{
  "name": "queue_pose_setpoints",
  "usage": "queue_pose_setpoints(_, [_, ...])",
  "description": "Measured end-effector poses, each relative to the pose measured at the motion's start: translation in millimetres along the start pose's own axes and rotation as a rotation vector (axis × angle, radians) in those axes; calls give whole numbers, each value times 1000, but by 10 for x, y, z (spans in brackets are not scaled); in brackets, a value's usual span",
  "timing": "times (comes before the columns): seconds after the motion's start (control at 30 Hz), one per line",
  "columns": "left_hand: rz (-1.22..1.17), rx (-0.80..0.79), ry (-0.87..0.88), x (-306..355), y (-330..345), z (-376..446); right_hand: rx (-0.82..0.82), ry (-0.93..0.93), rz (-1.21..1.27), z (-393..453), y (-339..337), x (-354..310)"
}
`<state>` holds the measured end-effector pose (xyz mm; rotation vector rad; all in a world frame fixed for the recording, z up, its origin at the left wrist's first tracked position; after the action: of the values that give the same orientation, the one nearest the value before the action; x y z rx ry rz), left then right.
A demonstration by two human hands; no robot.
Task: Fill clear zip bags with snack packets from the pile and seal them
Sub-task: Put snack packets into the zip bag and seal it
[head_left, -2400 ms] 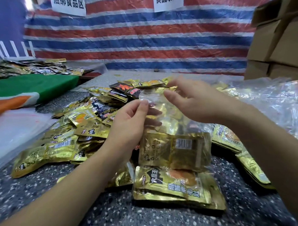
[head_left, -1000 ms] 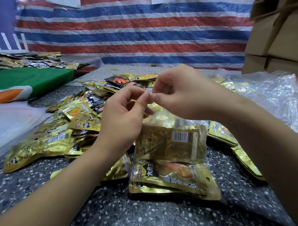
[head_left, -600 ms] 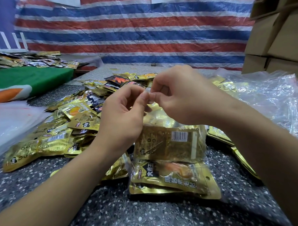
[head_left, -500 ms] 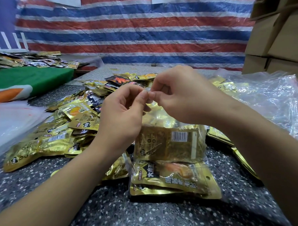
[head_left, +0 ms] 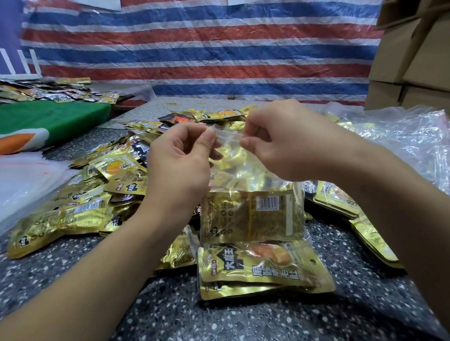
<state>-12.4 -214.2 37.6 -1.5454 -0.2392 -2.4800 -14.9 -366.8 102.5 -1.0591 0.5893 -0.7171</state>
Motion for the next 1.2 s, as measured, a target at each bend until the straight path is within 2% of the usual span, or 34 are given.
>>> queue_pose_setpoints(0.5, [-69,102,-39,-91,-118,151,-104,120,-80,4,-63,349])
queue_pose_setpoints(0.8, [-70,119,-41,-117,-158,185,-171,10,-64,-44,-178,428])
queue_pose_setpoints(1.2, [-88,113,-33,-113,-163,201,-151,-32,-19,-103,-302,477])
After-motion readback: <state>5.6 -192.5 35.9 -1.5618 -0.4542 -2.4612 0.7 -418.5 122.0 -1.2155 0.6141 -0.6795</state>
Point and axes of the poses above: each hand's wrist, its own z-axis towards the middle knuckle, its own y-axis out of the palm, x = y × z, the point moved 4 cm from there along z, towards the middle knuckle, and after that the axes turned 10 degrees about -y, right-handed, at the moved point
